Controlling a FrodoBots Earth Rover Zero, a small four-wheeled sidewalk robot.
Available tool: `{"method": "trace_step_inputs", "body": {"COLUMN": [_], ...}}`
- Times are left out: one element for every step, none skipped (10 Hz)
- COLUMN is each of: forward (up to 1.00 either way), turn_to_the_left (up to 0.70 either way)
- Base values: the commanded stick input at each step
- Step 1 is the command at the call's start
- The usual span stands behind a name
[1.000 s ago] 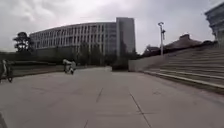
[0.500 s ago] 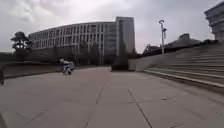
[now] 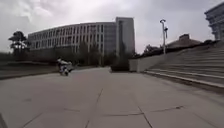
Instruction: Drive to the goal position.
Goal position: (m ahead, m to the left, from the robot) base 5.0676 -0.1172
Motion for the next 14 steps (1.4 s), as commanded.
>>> {"method": "trace_step_inputs", "body": {"forward": [0.70,0.70,0.70,0.70,0.70,0.70,0.70,0.70,0.70,0.70,0.70,0.70,0.70,0.70], "turn_to_the_left": [-0.04,-0.04,-0.04,-0.03,-0.01,0.01,0.01,0.12,0.15,0.15,0.09,0.01,0.01,0.01]}}
